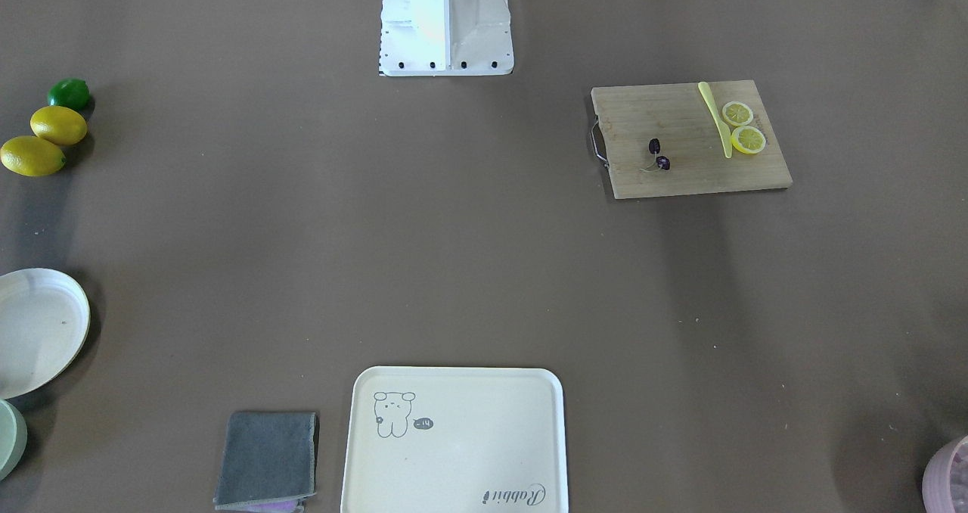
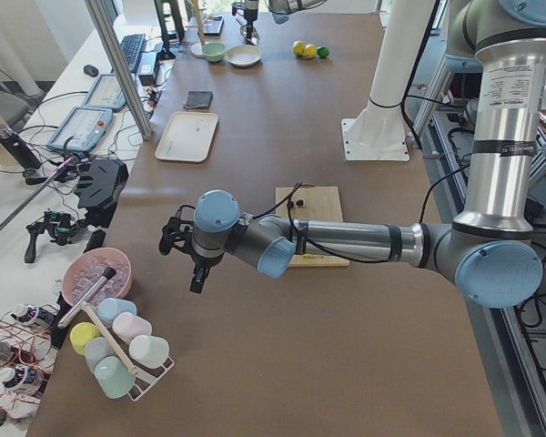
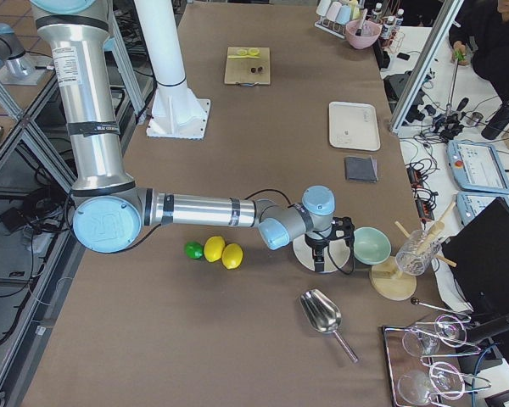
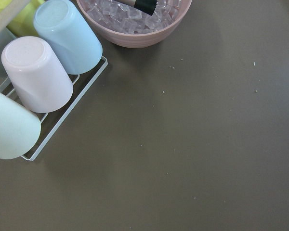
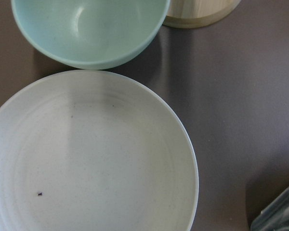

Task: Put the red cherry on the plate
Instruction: 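Move the right gripper to the rim of the white plate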

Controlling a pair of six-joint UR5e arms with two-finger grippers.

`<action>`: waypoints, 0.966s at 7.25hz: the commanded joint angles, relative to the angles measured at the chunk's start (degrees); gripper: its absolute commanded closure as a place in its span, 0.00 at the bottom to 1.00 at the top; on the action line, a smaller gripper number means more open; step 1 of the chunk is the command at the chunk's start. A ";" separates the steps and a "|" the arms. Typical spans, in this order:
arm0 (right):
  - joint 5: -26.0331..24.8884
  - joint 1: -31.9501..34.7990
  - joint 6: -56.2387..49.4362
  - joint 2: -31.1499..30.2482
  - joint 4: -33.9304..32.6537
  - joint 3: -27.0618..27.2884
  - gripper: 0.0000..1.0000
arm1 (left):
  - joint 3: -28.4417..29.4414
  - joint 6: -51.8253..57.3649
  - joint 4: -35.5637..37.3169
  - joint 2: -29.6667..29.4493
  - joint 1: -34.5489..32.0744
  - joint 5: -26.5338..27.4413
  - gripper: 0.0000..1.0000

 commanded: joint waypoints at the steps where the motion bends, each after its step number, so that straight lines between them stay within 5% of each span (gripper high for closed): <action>1: -0.35 -0.56 1.58 0.49 2.41 -2.78 0.00 | 2.84 -0.12 -6.10 0.21 0.15 -0.12 0.02; 5: 0.18 -0.56 2.73 -1.62 2.41 -3.66 0.01 | 3.12 -0.12 -6.20 -0.14 0.06 -0.21 0.02; 6: 0.27 -0.56 3.87 -1.71 2.41 -3.66 0.08 | 3.12 -0.04 -6.20 -0.14 0.15 -0.21 0.02; 7: 0.18 -0.56 10.14 -1.63 2.50 -3.23 0.45 | 3.12 -0.03 -6.20 -0.14 0.07 -0.21 0.02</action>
